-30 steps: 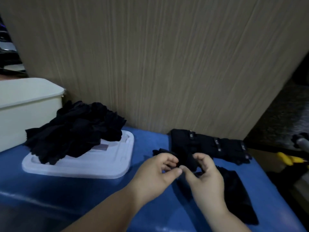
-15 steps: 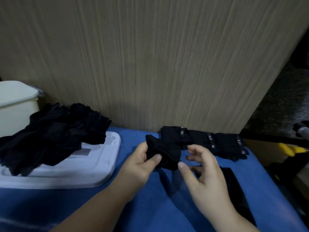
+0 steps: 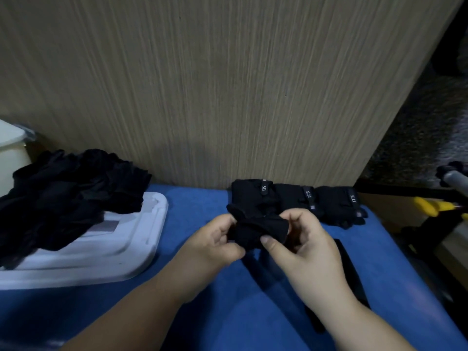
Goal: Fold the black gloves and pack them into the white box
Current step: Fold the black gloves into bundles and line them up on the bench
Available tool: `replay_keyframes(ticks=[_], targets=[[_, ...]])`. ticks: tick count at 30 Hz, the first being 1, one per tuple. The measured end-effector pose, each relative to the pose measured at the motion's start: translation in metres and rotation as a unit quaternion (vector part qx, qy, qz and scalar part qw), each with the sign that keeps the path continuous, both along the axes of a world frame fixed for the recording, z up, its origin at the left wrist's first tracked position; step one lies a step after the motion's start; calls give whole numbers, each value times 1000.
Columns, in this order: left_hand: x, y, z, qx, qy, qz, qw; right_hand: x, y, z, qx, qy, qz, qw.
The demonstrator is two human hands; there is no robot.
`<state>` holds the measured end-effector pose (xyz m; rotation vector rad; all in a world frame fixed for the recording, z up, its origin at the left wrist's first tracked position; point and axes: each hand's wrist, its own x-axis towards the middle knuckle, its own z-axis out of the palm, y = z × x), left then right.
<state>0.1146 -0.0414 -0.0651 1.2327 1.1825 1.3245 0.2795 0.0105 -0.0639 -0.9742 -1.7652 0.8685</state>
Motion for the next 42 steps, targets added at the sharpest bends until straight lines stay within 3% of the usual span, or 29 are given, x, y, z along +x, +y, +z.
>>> replay_keyframes(ticks=[10, 16, 23, 25, 27, 29, 31, 36, 39, 42], targets=[[3, -2, -4, 8, 38, 15, 999, 2, -2, 0, 60, -48, -57, 995], [6, 0, -3, 6, 40, 115, 992, 1, -8, -1, 69, -72, -44, 994], [5, -9, -6, -24, 133, 205, 969, -6, -17, -1, 129, -116, -21, 985], [3, -12, -2, -65, 83, 182, 978, -6, -18, -1, 138, -100, -15, 985], [1, -15, 5, -152, -35, 105, 982, -7, -19, 0, 127, -68, 3, 990], [-3, -20, 13, -211, -175, 15, 962, -7, -20, 0, 86, -17, 39, 995], [-8, -23, 17, -211, -238, -14, 948, -7, -21, 0, 32, 27, 96, 994], [-15, -22, 8, -193, -228, 65, 952, -5, -27, 4, -42, 16, 212, 976], [-18, -23, 4, -176, -211, 80, 958, -9, -26, 5, -104, 84, 149, 980], [-15, -27, 4, -161, -188, 49, 968, -12, -23, 4, -160, 74, 92, 980]])
